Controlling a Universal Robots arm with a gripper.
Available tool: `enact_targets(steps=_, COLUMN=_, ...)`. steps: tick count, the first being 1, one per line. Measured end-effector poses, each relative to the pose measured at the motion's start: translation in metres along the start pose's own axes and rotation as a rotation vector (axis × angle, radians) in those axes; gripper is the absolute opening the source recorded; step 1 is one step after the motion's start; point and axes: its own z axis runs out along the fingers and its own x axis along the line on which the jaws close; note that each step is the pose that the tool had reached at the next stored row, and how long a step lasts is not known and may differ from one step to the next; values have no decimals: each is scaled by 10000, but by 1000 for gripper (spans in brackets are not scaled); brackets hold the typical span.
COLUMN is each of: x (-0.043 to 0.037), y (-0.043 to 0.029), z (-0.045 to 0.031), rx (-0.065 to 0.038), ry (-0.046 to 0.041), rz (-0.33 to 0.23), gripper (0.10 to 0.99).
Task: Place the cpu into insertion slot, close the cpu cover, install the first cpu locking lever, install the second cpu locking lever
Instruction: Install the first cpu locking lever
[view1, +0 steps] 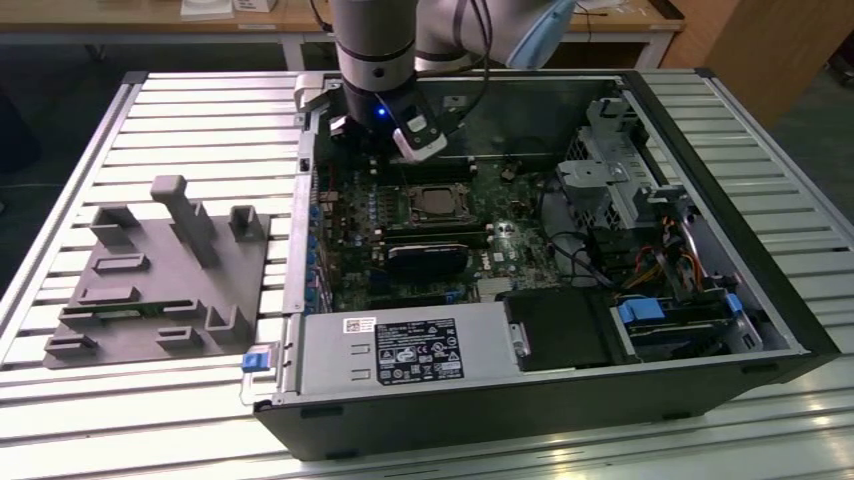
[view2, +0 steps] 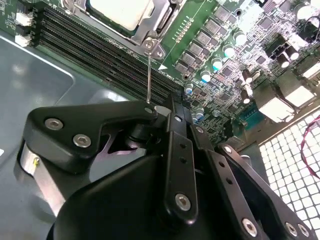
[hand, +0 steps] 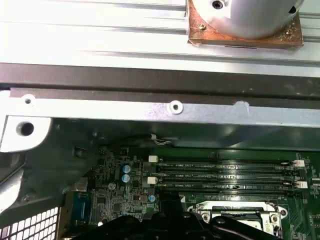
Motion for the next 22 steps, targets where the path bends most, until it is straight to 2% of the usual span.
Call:
enact_targets(steps=4, x=-10, y=-1, z=1, rx=-1, ry=-1, rz=-2, gripper=106)
enact_targets(steps=7, x=-54, y=-1, z=2, rx=0, ry=-1, rz=2, gripper=106)
enact_targets(steps=22, x=-434, y=-9, z=14, rx=1, ry=2, rz=35, gripper=106)
